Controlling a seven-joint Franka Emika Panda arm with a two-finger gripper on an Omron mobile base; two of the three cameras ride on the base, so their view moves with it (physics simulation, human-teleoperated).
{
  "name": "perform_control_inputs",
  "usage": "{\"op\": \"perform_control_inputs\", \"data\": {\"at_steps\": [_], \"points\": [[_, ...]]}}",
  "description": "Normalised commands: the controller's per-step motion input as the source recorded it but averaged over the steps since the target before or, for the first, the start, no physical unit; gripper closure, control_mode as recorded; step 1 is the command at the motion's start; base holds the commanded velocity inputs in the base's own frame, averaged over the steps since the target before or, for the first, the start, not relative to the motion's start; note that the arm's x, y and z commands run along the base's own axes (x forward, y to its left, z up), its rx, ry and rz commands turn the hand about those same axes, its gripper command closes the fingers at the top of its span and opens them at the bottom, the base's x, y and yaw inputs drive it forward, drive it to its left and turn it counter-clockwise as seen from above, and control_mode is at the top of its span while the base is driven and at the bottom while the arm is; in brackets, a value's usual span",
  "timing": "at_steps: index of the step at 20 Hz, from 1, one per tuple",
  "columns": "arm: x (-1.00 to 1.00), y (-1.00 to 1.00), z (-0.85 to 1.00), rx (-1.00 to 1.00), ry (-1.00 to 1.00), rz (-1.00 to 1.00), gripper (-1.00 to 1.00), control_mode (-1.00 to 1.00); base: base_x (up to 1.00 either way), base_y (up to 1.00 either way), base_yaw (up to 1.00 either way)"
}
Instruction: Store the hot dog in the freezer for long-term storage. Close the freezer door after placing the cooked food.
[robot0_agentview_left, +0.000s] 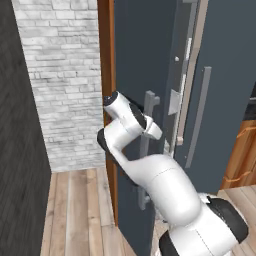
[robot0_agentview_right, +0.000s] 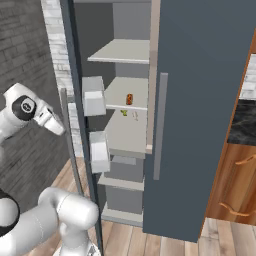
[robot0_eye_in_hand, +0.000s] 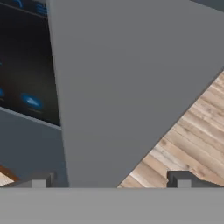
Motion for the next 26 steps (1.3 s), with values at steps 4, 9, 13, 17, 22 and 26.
{"op": "perform_control_inputs", "data": {"at_steps": [4, 9, 13, 17, 22, 26], "points": [[0.18, -0.86, 0.05, 0.23, 0.01, 0.26, -1.0, -1.0, 0.0, 0.0, 0.0], [0.4, -0.64, 0.05, 0.22, 0.02, 0.3, -1.0, -1.0, 0.0, 0.0, 0.0], [0.39, -0.56, 0.12, 0.18, 0.02, 0.28, -1.0, -1.0, 0.0, 0.0, 0.0], [0.38, -0.6, 0.04, 0.15, 0.0, 0.25, -1.0, -1.0, 0.0, 0.0, 0.0], [0.48, -0.64, 0.0, 0.05, 0.0, 0.23, -1.0, -1.0, 0.0, 0.0, 0.0], [0.43, -0.27, 0.0, 0.0, 0.0, 0.07, -1.0, -1.0, 0.0, 0.0, 0.0]]}}
